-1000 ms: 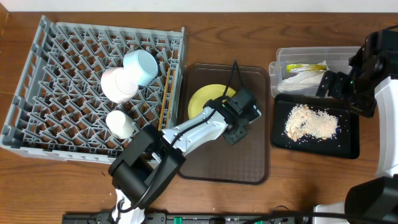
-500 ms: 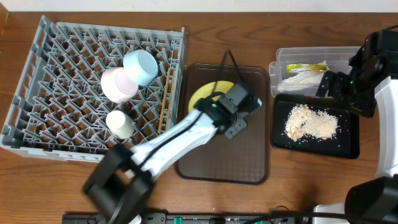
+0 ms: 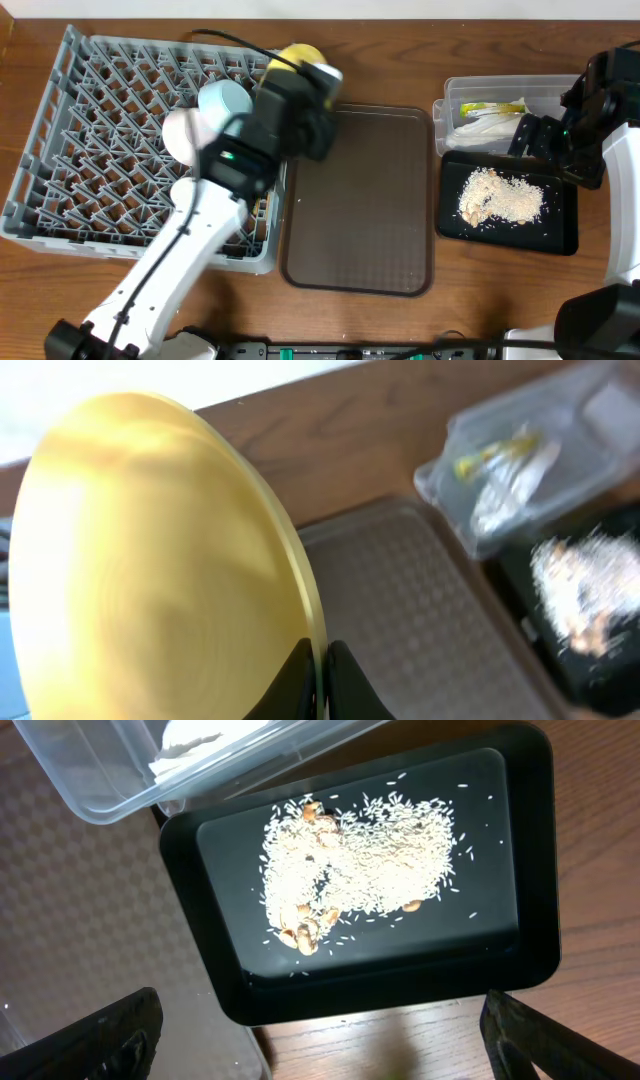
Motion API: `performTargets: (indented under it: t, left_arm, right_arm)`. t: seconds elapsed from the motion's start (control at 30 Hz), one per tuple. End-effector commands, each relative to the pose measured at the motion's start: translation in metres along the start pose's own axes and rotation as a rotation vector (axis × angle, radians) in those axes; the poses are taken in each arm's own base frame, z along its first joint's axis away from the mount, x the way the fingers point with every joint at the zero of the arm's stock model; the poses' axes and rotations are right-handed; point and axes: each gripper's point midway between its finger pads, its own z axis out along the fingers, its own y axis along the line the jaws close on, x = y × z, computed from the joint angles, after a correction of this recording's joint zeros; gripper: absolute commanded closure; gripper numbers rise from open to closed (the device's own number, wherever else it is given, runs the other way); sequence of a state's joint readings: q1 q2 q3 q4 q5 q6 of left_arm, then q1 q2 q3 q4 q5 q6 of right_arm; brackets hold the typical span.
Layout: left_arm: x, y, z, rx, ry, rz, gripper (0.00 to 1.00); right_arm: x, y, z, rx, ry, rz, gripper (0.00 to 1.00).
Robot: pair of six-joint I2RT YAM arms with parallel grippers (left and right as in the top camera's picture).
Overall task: Sort waste into correct bins and load items into the dishwasher
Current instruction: 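Carry the yellow plate to the rack and stand it upright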
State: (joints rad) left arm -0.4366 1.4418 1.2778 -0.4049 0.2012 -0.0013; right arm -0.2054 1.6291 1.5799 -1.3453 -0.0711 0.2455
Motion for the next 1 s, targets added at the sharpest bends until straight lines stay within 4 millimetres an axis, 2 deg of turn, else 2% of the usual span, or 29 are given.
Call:
performTargets:
  t: [0.0, 0.1, 0.23, 0.53, 0.57, 0.63, 0.7, 0.8, 0.9, 0.97]
  left_arm:
    - [-0.002, -0.003, -0.003, 0.177, 0.007, -0.201, 0.92]
    - [-0.005, 0.015, -0.002, 0.232, 0.008, -0.327, 0.92]
    - [-0.003, 0.025, 0.001, 0.283, 0.023, -0.405, 0.92]
    - [0.007, 0.053, 0.013, 0.258, 0.045, -0.465, 0.91]
    - [0.008, 0.061, 0.014, 0.228, 0.041, -0.473, 0.83]
    - [0.009, 0.078, 0.014, 0.166, 0.027, -0.485, 0.5]
    - [0.006, 0.089, 0.01, 0.148, 0.004, -0.488, 0.29]
    - [0.002, 0.104, -0.003, 0.118, -0.026, -0.505, 0.2]
    - [0.004, 0.115, -0.019, 0.08, -0.035, -0.48, 0.18]
    - [0.013, 0.126, -0.029, -0.004, -0.013, -0.481, 0.17]
  right_arm:
    - [-0.001, 0.002, -0.008, -0.008, -0.022, 0.003, 0.01]
    - [0.0, 0.004, -0.008, -0.015, -0.021, 0.002, 0.01]
    - [0.0, 0.003, -0.008, -0.015, -0.021, 0.002, 0.01]
    - [-0.001, 0.004, -0.008, -0.015, -0.022, 0.002, 0.01]
    - [-0.001, 0.003, -0.008, -0.015, -0.021, 0.002, 0.01]
    - [-0.001, 0.003, -0.008, -0.015, -0.021, 0.002, 0.01]
    - [-0.001, 0.004, -0.008, -0.015, -0.022, 0.002, 0.01]
    - [-0.001, 0.004, -0.008, -0.015, -0.023, 0.002, 0.01]
    - [-0.002, 0.004, -0.008, -0.016, -0.026, 0.002, 0.01]
    - [-0.003, 0.005, -0.008, -0.02, -0.03, 0.002, 0.01]
